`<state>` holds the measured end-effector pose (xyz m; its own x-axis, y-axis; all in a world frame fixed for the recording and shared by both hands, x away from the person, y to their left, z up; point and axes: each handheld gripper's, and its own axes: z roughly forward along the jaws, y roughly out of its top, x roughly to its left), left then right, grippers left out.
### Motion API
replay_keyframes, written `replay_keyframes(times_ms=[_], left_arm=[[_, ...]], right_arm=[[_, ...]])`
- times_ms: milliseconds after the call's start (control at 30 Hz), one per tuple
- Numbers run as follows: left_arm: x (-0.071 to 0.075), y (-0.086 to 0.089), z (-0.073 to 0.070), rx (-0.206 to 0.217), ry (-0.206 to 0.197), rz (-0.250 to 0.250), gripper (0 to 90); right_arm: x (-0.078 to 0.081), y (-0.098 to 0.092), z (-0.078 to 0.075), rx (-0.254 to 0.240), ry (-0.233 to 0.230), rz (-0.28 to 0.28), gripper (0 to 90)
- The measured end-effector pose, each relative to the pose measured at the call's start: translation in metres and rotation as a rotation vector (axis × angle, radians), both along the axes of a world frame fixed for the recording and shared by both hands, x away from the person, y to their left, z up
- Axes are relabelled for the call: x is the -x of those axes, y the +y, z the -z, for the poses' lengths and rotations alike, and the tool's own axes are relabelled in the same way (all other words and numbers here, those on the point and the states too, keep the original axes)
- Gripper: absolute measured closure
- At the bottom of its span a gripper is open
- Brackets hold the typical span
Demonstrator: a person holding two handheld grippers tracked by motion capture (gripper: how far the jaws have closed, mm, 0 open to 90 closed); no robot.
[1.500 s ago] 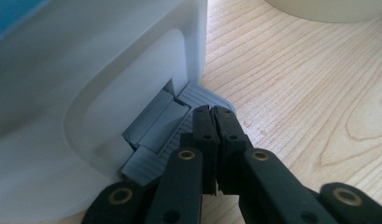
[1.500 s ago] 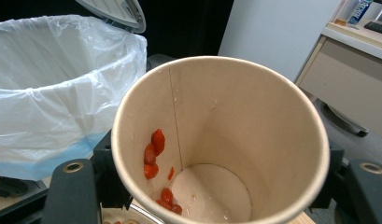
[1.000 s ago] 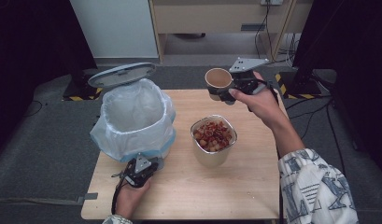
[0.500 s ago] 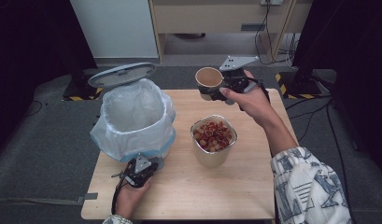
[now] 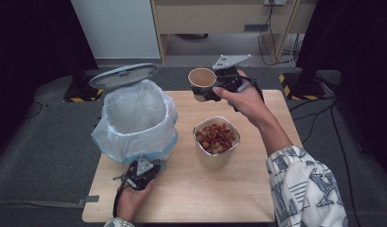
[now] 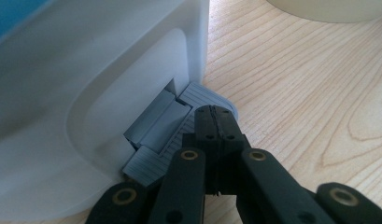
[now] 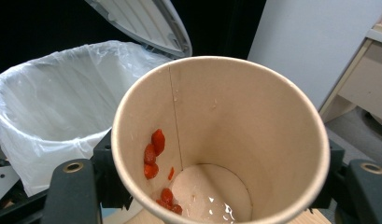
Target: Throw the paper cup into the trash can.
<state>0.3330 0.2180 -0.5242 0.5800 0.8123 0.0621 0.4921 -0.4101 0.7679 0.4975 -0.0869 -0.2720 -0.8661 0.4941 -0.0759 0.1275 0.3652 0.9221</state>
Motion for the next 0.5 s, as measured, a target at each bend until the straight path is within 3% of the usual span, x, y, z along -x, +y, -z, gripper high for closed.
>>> replay_keyframes(times_ms=[500], left_arm=[[0.000, 0.000, 0.000, 0.003, -0.001, 0.000, 89.1]], right_arm=[[-0.004, 0.033, -0.001, -0.013, 0.032, -0.034, 29.3]])
